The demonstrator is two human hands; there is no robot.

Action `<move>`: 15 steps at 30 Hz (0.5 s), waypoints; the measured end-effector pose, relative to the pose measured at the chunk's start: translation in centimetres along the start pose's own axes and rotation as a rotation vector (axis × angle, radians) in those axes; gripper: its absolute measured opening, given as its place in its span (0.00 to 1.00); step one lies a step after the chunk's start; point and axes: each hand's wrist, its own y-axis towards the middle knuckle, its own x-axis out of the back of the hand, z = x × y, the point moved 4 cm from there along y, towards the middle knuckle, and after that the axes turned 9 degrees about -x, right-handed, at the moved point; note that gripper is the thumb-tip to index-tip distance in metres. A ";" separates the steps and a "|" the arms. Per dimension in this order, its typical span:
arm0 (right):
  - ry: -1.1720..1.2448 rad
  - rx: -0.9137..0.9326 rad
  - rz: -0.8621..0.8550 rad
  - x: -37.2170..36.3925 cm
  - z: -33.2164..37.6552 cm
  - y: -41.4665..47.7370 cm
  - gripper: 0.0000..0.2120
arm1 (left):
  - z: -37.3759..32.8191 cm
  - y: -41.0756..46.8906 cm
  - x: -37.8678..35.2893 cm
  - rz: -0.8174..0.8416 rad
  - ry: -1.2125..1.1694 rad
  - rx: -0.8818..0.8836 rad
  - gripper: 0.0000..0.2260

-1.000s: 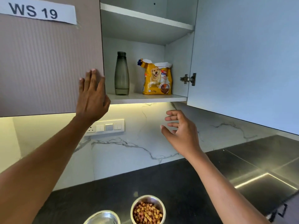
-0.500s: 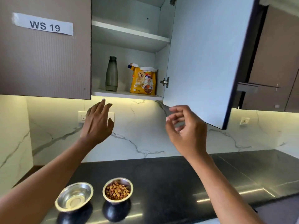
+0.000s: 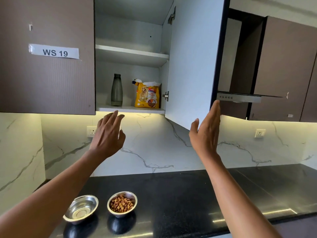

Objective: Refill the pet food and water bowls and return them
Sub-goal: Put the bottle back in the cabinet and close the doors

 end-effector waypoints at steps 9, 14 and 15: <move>0.128 0.038 -0.062 -0.3 1.9 -0.9 0.32 | 2.7 0.2 2.0 -0.004 0.081 0.015 0.23; 0.237 0.175 0.038 -3.0 5.1 -3.0 0.30 | 5.4 -0.6 2.5 -0.020 0.109 0.052 0.23; 0.252 0.196 0.081 -4.0 5.8 -3.4 0.30 | 6.1 -0.9 2.6 -0.023 0.117 0.059 0.23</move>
